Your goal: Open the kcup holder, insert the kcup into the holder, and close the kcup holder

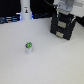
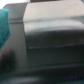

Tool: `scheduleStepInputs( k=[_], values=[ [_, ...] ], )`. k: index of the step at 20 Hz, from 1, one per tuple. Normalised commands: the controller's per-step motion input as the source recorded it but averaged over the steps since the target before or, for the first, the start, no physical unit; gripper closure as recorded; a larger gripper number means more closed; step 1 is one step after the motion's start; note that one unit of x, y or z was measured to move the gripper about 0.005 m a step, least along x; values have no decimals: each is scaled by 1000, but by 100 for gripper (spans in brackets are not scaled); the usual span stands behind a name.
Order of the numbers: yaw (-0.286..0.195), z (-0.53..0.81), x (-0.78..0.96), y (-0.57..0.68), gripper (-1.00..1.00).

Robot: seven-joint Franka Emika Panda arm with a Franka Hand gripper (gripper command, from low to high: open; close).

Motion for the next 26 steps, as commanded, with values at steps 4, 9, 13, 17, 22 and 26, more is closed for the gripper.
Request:
scheduleStepInputs(
  k=[4, 9, 13, 17, 22, 26],
  values=[
    [-9, -365, -300, 21, -100],
    [-8, -65, -85, 7, 100],
    [0, -9, 15, -12, 100],
    [-2, -8, 33, -12, 100],
    [-20, 48, 405, -83, 100],
    [-57, 207, 836, -250, 100]
  ],
)
